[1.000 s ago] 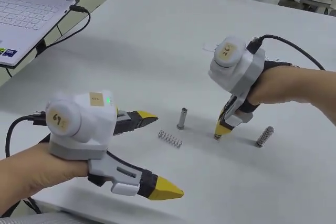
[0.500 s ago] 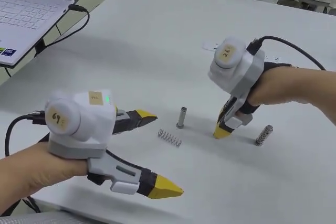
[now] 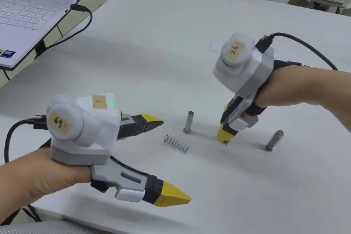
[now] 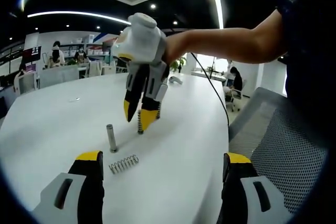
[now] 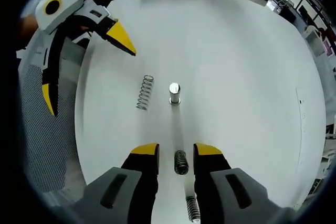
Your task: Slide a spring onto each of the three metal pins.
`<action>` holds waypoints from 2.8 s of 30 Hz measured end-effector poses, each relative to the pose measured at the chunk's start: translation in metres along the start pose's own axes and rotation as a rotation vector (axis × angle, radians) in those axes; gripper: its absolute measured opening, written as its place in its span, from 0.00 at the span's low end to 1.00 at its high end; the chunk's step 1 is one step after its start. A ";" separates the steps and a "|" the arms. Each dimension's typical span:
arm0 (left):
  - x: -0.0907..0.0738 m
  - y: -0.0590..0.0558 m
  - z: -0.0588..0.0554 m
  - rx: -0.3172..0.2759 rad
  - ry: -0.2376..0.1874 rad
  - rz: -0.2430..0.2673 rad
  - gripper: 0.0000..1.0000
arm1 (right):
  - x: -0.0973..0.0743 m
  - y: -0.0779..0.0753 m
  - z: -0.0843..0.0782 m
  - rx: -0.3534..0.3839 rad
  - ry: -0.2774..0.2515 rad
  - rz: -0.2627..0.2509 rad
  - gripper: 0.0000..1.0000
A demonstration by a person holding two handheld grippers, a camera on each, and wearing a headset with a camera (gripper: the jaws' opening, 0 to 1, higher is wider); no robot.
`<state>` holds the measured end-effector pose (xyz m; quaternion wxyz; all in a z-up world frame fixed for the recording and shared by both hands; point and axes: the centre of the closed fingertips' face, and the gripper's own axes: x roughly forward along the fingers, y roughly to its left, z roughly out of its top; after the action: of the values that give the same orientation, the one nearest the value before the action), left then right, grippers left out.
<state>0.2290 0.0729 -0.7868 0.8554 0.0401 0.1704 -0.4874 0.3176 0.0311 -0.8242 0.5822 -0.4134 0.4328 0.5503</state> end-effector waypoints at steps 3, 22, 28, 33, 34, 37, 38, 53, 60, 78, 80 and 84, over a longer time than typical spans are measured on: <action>0.000 0.000 0.000 0.002 0.000 0.000 0.92 | -0.001 0.002 0.005 -0.012 -0.005 -0.001 0.23; -0.001 -0.001 -0.001 0.002 0.003 -0.001 0.92 | 0.007 0.032 0.027 -0.049 -0.032 0.034 0.19; -0.002 -0.002 -0.002 0.001 0.004 0.001 0.92 | 0.014 0.037 0.032 -0.053 -0.042 0.042 0.18; -0.002 -0.001 -0.002 0.001 0.002 0.002 0.92 | 0.018 0.037 0.037 -0.048 -0.052 0.045 0.17; -0.002 -0.001 -0.002 0.001 0.002 0.003 0.92 | 0.019 0.036 0.038 -0.046 -0.052 0.044 0.17; -0.003 0.000 -0.002 -0.001 -0.002 0.005 0.92 | 0.022 0.037 0.039 -0.043 -0.054 0.043 0.15; -0.003 0.000 -0.001 -0.002 -0.003 0.006 0.92 | 0.023 0.037 0.040 -0.042 -0.055 0.044 0.15; -0.004 0.002 0.000 -0.008 -0.011 0.015 0.92 | 0.038 0.038 0.044 -0.014 -0.062 0.037 0.13; -0.004 0.004 0.001 -0.008 -0.014 0.019 0.92 | 0.044 0.038 0.043 0.001 -0.060 0.037 0.11; -0.004 0.006 0.003 -0.006 -0.017 0.024 0.91 | 0.049 0.039 0.041 -0.010 -0.045 0.025 0.09; -0.004 0.006 0.002 -0.006 -0.015 0.024 0.91 | 0.048 0.039 0.041 -0.007 -0.047 0.026 0.08; -0.003 0.005 0.000 -0.002 -0.007 0.020 0.90 | 0.041 0.043 0.041 -0.014 -0.052 0.025 0.08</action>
<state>0.2315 0.0782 -0.7861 0.8609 0.0393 0.1677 -0.4787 0.2774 0.0845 -0.8525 0.5833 -0.3977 0.4189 0.5711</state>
